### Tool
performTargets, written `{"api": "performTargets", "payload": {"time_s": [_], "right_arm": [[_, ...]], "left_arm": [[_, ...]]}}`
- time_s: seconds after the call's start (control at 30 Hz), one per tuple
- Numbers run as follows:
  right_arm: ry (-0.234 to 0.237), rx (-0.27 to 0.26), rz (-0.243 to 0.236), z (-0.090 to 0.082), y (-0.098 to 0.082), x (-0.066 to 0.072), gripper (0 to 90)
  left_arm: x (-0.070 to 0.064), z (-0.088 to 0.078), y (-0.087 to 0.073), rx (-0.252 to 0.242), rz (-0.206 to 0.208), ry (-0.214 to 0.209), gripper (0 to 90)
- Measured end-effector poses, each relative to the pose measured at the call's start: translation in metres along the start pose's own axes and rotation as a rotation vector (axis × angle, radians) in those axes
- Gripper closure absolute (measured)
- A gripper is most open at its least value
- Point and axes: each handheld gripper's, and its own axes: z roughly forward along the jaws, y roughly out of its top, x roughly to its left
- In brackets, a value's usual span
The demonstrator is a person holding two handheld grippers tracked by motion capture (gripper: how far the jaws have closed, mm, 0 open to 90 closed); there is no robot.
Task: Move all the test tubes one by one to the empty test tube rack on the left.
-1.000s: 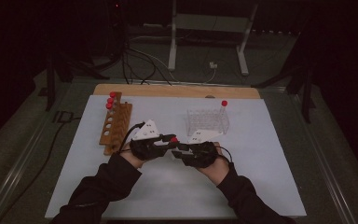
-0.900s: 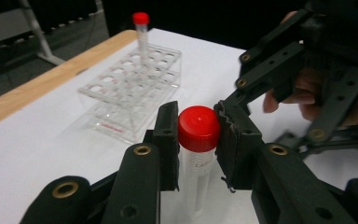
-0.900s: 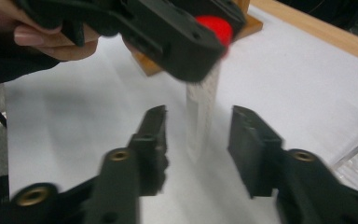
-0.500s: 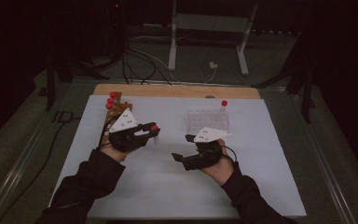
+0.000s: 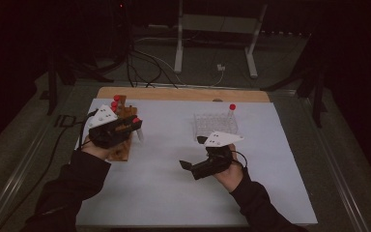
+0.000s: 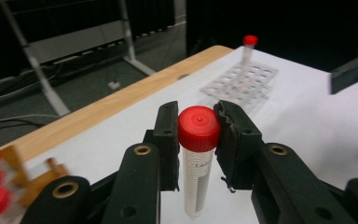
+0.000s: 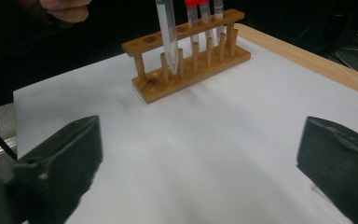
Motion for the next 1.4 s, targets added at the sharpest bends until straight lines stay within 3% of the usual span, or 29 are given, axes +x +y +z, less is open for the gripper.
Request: {"api": "performTargets", "payload": {"time_s": [0.47, 0.67, 0.93, 1.2, 1.4], "right_arm": [[-0.006, 0.003, 0.001, 0.001, -0.001, -0.002, 0.0], [-0.009, 0.006, 0.002, 0.000, -0.001, -0.002, 0.0], [-0.006, 0.006, 0.003, 0.000, -0.002, -0.003, 0.0], [-0.013, 0.009, 0.006, -0.001, -0.002, -0.005, 0.0], [-0.016, 0.009, 0.008, -0.002, -0.002, -0.006, 0.0]], "left_arm": [[0.037, -0.019, 0.003, -0.022, -0.042, 0.159, 71.7], [0.051, -0.021, -0.001, -0.025, -0.059, 0.249, 71.7], [0.069, -0.012, -0.017, -0.029, -0.110, 0.328, 71.7], [0.075, 0.003, -0.035, 0.016, -0.155, 0.333, 71.6], [0.074, 0.013, -0.045, 0.064, -0.161, 0.341, 71.6]]}}
